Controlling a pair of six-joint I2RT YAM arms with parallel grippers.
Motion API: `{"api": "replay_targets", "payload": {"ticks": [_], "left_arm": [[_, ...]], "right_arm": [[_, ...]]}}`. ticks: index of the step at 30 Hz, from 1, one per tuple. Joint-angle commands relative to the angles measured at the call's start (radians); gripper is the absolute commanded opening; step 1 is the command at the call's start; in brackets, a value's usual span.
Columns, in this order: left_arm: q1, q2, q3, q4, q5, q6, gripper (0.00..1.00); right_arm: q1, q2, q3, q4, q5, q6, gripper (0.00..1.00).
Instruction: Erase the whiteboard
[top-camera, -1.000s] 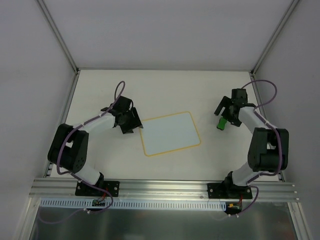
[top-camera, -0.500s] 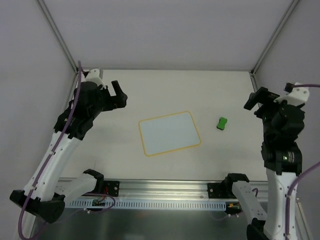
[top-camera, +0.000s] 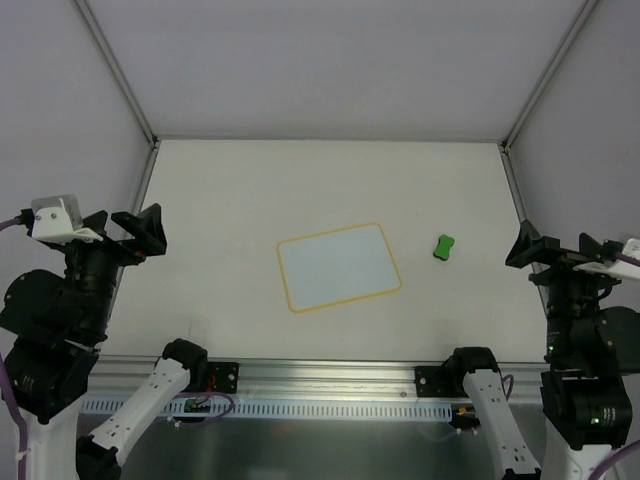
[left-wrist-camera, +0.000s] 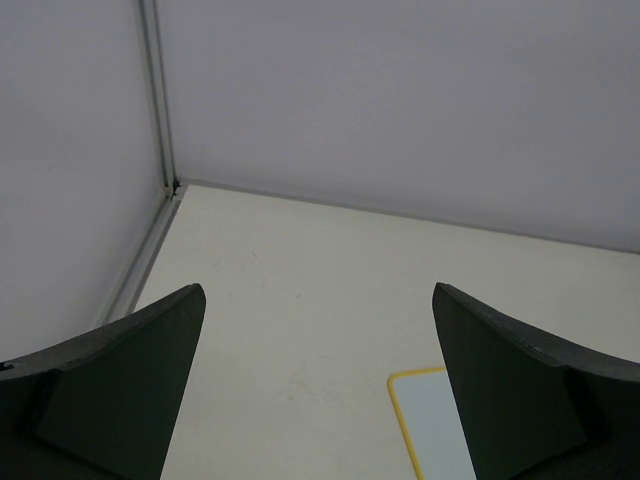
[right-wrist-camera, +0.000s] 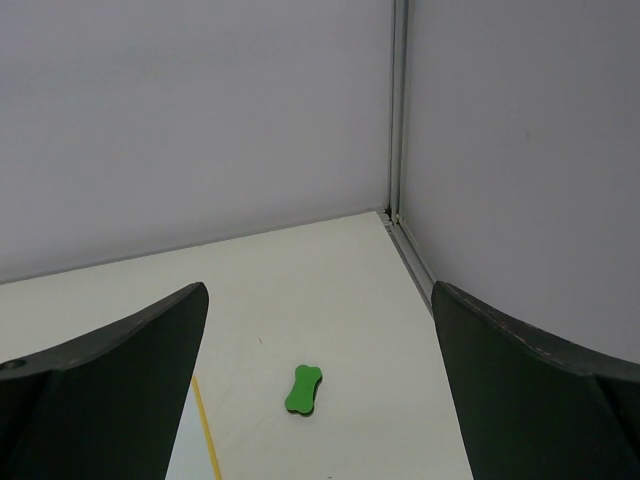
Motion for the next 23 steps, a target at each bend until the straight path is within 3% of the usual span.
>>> {"api": "replay_targets", "payload": {"ticks": [1,7,23], "left_arm": [[0.007,-0.034,-0.002,-0.032,-0.045,0.064,0.99],[0.007,-0.106,-0.038,-0.048,-0.020,0.018,0.99],[0.007,-0.084,-0.071,-0.077,-0.019,-0.030,0.99]], "right_arm": [[0.028,-0.026,-0.011,0.009,0.018,-0.058,0.99],[0.074,-0.029,-0.013,0.009,0.036,-0.078,0.99],[0.102,-0.040,-0.027,0.027,0.044,-0.092,0.99]]}}
